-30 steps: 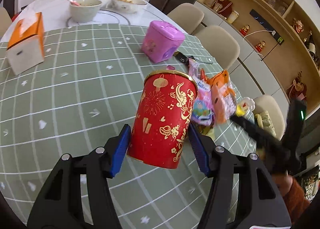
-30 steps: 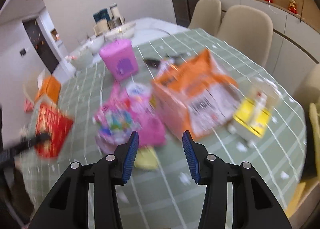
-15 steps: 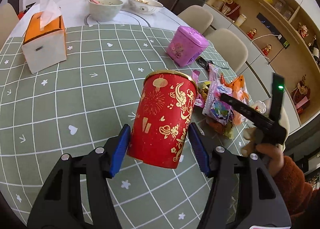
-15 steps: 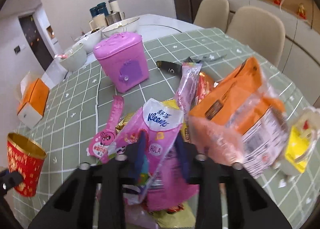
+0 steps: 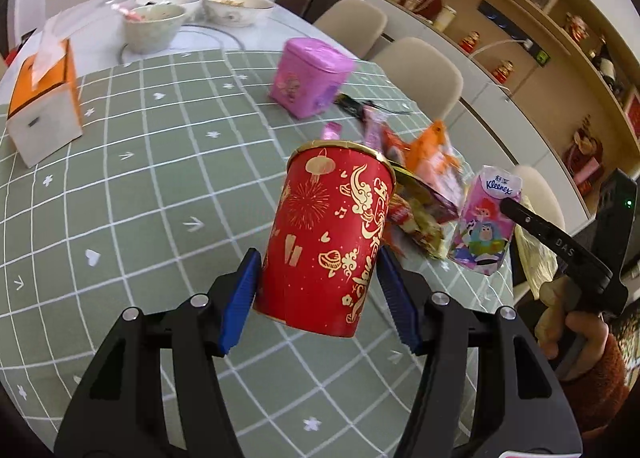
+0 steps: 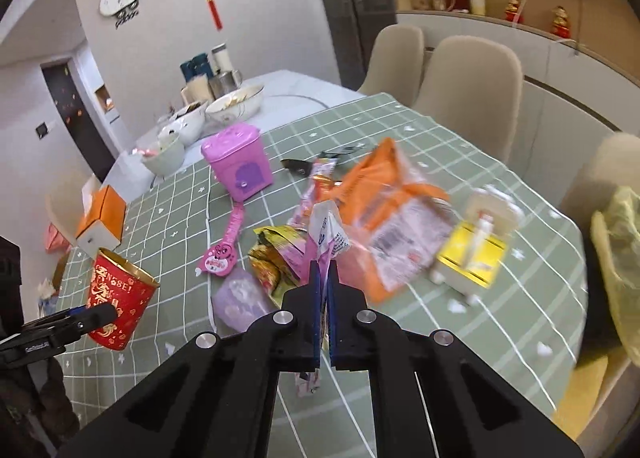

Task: Collect trash
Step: 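Carry the red cup and pink tissue pack to the bin and release both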

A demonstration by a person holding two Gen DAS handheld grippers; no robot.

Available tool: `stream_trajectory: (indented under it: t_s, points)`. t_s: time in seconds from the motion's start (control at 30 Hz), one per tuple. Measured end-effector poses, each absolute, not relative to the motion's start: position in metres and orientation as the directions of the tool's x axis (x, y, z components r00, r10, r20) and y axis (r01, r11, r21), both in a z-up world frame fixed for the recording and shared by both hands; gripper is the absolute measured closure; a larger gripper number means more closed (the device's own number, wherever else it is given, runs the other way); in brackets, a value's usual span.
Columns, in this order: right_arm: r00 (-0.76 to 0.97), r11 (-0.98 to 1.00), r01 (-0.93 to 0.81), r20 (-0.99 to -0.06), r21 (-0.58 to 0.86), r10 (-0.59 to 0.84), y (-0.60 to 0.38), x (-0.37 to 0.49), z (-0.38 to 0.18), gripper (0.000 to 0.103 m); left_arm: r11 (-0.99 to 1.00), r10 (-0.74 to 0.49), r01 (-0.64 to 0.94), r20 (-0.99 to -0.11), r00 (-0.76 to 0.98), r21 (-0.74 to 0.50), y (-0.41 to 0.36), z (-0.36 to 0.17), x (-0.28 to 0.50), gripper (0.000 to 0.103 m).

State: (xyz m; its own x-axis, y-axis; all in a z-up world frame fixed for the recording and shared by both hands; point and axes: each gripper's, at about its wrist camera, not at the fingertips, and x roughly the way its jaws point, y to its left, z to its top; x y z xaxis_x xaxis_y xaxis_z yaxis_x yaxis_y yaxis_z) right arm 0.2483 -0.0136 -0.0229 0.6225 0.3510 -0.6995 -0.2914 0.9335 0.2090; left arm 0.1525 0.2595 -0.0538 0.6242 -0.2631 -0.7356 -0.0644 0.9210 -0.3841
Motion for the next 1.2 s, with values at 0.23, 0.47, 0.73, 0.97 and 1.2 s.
stream_trajectory:
  t_s: [0.23, 0.47, 0.73, 0.97, 1.2]
  points:
    - [0.662, 0.943, -0.258, -0.671, 0.212, 0.332, -0.064, 0.221, 0.001, 0.098, 0.931, -0.282, 0.013, -0.697, 0.659, -0.365, 0.213, -0.027, 0.153, 0.046]
    - [0.707, 0.955, -0.236, -0.642, 0.181, 0.296, -0.124, 0.207, 0.03, 0.098, 0.921, -0.335, 0.106, -0.628, 0.702, -0.374, 0.145, 0.007, 0.178, 0.046]
    - [0.767, 0.976, -0.176, -0.604, 0.131, 0.219, -0.22, 0.204, 0.052, 0.098, 0.902, -0.415, 0.244, -0.561, 0.717, -0.355, 0.035, 0.042, 0.22, 0.046]
    - [0.814, 0.986, -0.071, -0.563, 0.153, 0.146, -0.322, 0.212, 0.057, 0.098, 0.873, -0.487, 0.355, -0.566, 0.665, -0.334, -0.072, 0.044, 0.26, 0.046]
    - [0.851, 0.987, -0.001, -0.518, 0.16, 0.085, -0.409, 0.226, 0.056, 0.098, 0.831, -0.555, 0.437, -0.563, 0.613, -0.343, -0.152, 0.032, 0.291, 0.046]
